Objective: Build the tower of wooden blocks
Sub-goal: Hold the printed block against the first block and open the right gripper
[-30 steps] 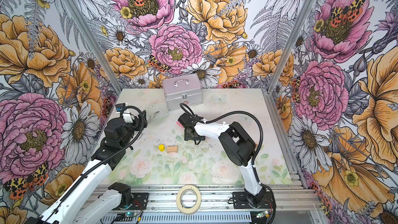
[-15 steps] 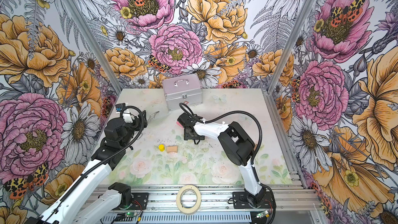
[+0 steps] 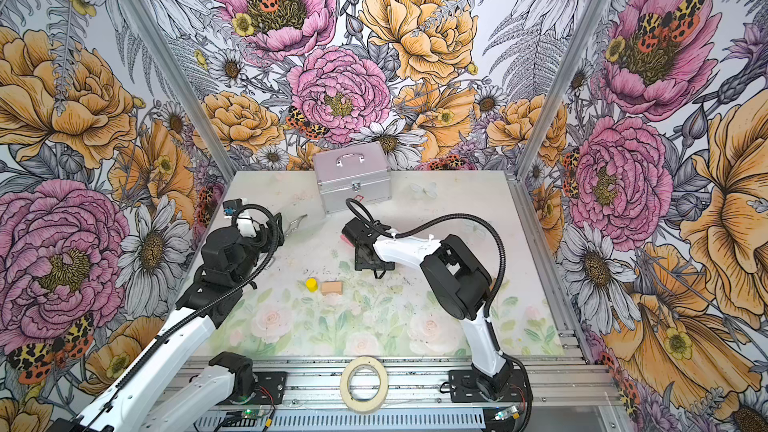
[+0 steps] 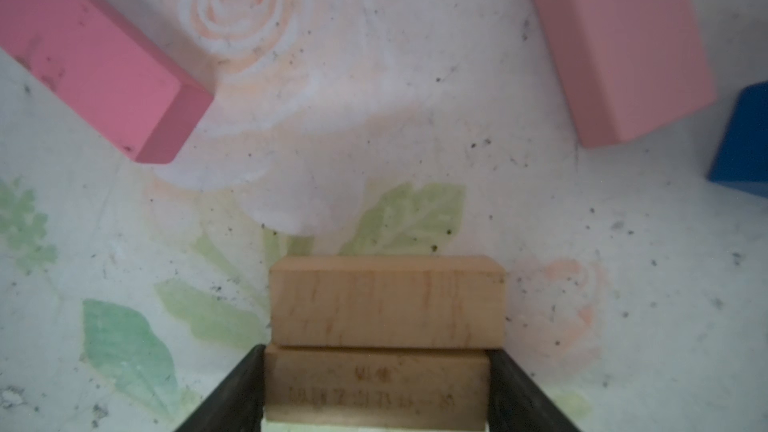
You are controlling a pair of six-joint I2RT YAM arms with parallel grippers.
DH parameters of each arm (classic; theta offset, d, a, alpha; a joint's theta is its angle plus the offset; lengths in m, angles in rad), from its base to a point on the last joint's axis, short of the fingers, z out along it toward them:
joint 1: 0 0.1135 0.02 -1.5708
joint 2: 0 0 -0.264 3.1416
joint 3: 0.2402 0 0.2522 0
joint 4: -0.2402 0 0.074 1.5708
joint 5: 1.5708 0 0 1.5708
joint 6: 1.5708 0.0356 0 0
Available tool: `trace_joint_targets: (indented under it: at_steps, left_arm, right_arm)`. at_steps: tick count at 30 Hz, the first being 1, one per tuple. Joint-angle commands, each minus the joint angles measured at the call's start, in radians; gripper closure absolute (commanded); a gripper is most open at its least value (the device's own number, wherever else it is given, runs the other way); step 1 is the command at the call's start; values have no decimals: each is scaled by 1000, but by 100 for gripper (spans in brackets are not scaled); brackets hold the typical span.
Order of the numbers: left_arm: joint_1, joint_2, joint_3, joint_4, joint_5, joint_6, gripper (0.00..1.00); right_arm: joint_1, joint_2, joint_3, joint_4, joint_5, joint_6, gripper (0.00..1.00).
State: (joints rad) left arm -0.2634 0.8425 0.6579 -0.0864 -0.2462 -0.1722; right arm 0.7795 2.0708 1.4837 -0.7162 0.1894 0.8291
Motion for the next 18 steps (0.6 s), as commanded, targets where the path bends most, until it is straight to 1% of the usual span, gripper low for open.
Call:
trace_joint_targets:
  at_steps: [1, 9, 18]
  left_arm:
    - [6, -2, -15, 2, -2, 23, 20]
    - [4, 0, -15, 3, -2, 22, 20]
    - [5, 0, -15, 2, -2, 22, 20]
  right_arm:
    - [-3, 20, -22, -11, 25, 18, 62]
    - [-5, 20, -24, -11, 27, 24, 60]
    - [-6, 16, -34, -11, 27, 32, 55]
